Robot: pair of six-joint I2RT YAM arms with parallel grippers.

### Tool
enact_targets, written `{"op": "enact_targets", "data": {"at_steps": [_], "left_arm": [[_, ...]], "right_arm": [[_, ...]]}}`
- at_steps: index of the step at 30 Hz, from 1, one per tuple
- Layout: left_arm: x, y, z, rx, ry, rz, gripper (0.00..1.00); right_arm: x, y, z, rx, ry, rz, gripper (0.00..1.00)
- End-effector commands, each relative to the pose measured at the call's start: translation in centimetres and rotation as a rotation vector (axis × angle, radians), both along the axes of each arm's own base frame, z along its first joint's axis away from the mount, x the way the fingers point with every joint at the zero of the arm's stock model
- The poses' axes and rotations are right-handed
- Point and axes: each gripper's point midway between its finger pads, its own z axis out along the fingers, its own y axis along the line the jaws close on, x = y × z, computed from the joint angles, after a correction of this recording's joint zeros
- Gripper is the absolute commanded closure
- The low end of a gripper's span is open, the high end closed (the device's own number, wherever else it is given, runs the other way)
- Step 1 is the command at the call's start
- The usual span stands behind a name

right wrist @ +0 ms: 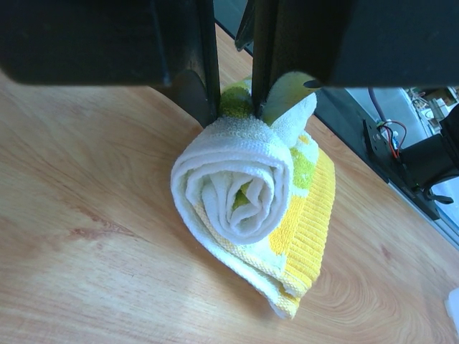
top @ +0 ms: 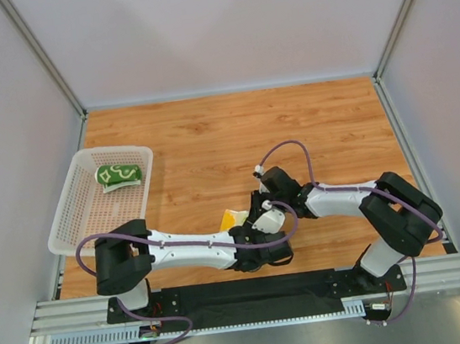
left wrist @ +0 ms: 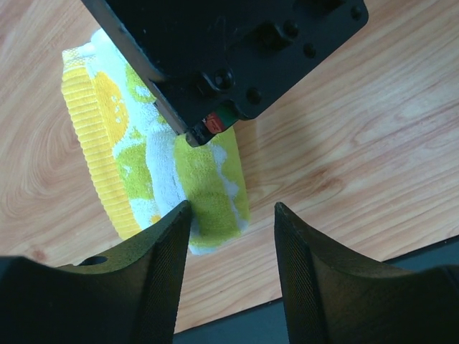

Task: Roll the towels
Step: Roll the towel

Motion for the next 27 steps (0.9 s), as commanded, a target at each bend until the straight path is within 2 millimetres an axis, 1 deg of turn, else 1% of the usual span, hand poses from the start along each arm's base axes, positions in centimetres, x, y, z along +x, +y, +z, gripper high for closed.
{"op": "enact_targets", "data": {"at_steps": [1, 7, 15, 19, 21, 22, 24, 25, 27], "left_arm": [[0.3, 0.1, -0.6, -0.002, 0.001, 0.010, 0.43], [0.4, 1.9, -2.6, 0.045, 0.013, 0.054, 0.43], [0.5, 3.7, -3.9, 0.067, 0.024, 0.090, 0.40], [0.2, 5.0, -4.9, 0.081, 0.041, 0.106, 0.41], [0.2, 5.5, -5.3, 0.082, 0.047, 0.130, 0.47], [0.1, 6.2, -5.6, 0.098, 0.049, 0.140, 0.55], [0.2, 6.8, -6.0, 0.105, 0.052, 0.170, 0.63], [0.1, 7.3, -6.4, 0.114, 0.060, 0.176, 0.69], [0.1, 7.9, -6.7, 0.122, 0.065, 0.189, 0.75]], "right_arm": [[0.2, 0.3, 0.7, -0.007, -0.021, 0.014, 0.95], [0.0, 0.3, 0.5, -0.011, -0.013, 0.018, 0.95], [0.0, 0.6, 0.1, -0.020, 0.000, 0.032, 0.95], [0.1, 0.6, -0.1, -0.034, 0.004, 0.041, 0.95], [0.2, 0.6, -0.1, -0.041, 0.008, 0.043, 0.95], [0.3, 0.5, -0.1, -0.046, 0.003, 0.047, 0.94], [0.5, 0.6, -0.2, -0.058, 0.007, 0.050, 0.93], [0.5, 0.6, -0.3, -0.066, 0.007, 0.058, 0.91], [0.9, 0.6, -0.4, -0.075, 0.011, 0.056, 0.85]]}}
